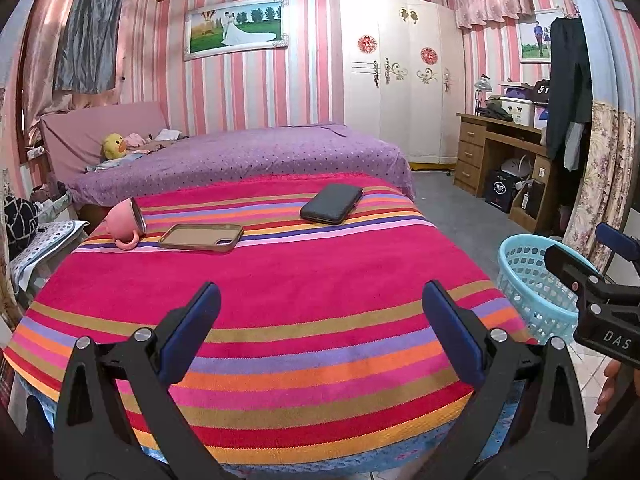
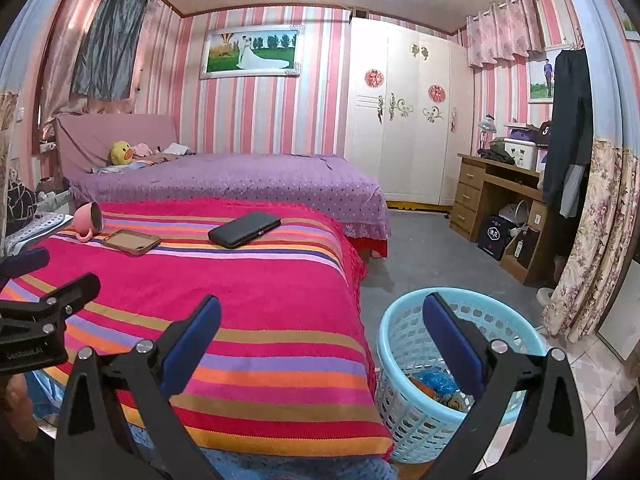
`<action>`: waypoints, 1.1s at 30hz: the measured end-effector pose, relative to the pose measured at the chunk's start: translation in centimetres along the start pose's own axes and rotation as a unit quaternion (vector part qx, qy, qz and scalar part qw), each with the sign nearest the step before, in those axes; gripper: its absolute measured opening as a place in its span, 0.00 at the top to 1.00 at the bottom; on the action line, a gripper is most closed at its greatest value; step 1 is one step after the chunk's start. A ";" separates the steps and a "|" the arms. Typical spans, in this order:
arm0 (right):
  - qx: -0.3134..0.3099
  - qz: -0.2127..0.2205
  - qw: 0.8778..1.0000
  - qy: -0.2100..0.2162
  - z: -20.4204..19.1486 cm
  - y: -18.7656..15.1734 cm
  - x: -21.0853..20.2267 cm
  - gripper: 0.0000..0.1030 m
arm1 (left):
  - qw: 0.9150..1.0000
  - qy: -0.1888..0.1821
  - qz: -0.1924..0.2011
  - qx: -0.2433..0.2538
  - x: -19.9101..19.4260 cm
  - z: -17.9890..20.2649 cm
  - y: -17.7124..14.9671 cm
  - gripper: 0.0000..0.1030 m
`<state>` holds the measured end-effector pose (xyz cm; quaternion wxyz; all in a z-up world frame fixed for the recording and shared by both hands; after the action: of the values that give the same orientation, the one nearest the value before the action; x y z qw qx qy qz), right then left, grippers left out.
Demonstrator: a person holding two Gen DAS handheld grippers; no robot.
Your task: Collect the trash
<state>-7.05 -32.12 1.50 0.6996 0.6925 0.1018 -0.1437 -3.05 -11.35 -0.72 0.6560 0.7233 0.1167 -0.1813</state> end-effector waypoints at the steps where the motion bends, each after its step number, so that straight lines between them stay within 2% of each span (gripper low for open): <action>1: 0.000 0.002 1.000 -0.001 0.0 0.0 0.0 0.05 | 1.000 0.001 0.001 0.000 0.0 0.0 0.0 0.05; 33: 0.001 0.011 1.000 -0.002 -0.1 0.2 -0.2 0.05 | 1.000 0.006 0.009 0.001 0.1 -0.2 0.1 0.05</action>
<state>-7.19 -32.05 1.80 0.7009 0.6937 0.0932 -0.1374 -2.94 -11.21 -0.70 0.6561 0.7260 0.1140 -0.1718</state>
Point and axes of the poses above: each gripper's, at about its wrist camera, not at the fingertips, and x roughly the way its jaws point, z to its right, y to its top, the point moved 1 cm from there along x, roughly the way its jaws point, and after that the axes turned 6 degrees about y, right-handed, at the moved point
